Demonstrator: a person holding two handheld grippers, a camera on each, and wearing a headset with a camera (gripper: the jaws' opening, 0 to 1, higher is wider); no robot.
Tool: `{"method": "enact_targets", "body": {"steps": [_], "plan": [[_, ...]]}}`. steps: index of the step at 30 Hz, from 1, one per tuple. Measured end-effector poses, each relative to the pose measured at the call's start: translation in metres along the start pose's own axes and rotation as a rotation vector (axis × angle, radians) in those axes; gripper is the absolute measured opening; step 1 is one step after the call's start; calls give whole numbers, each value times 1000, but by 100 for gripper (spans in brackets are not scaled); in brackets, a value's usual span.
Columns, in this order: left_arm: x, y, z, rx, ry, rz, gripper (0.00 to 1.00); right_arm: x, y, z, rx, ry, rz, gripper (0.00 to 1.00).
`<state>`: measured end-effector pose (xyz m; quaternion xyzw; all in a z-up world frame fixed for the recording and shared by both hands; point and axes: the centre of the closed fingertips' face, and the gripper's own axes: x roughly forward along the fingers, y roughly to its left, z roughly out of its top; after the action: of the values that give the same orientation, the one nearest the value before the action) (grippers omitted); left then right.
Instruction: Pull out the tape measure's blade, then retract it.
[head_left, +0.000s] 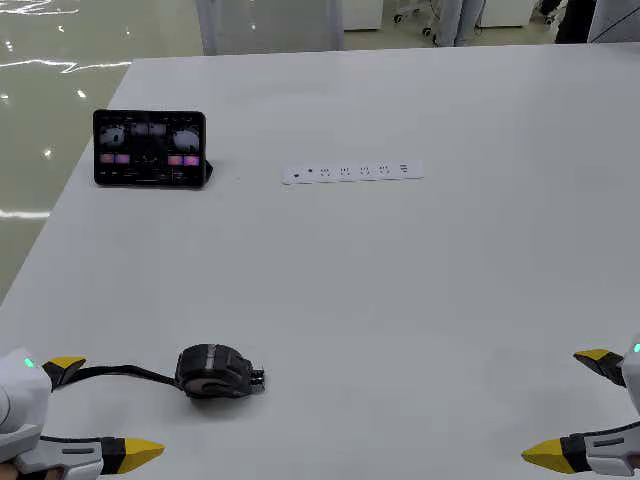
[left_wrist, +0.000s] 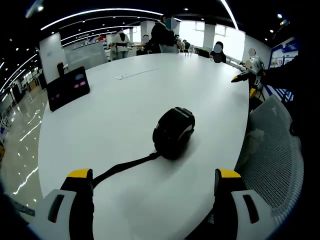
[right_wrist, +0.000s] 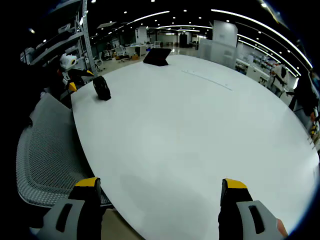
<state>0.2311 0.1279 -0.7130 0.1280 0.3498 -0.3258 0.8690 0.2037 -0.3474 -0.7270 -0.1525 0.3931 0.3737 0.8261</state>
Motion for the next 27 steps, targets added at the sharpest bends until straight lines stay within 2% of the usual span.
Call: {"method": "enact_targets", "body": {"steps": [7,16,18,22,27], "plan": [[-1,-3,-2,8,9,-6,99,-1,1,-3,10,2,-1,99],[-1,-5,0,8,1,-10,99,-2,1,-3,3,-10,-10,99],[-1,-5,0,10,2,-11,99,0,1,-10,1,16,-4,99],[1,-6,1,18,3,-19,99,1,-4,-17,-36,31,-28,99],[3,-9,0,32,7,-34,99,0,-5,-18,-7,21,-24,99]]}}
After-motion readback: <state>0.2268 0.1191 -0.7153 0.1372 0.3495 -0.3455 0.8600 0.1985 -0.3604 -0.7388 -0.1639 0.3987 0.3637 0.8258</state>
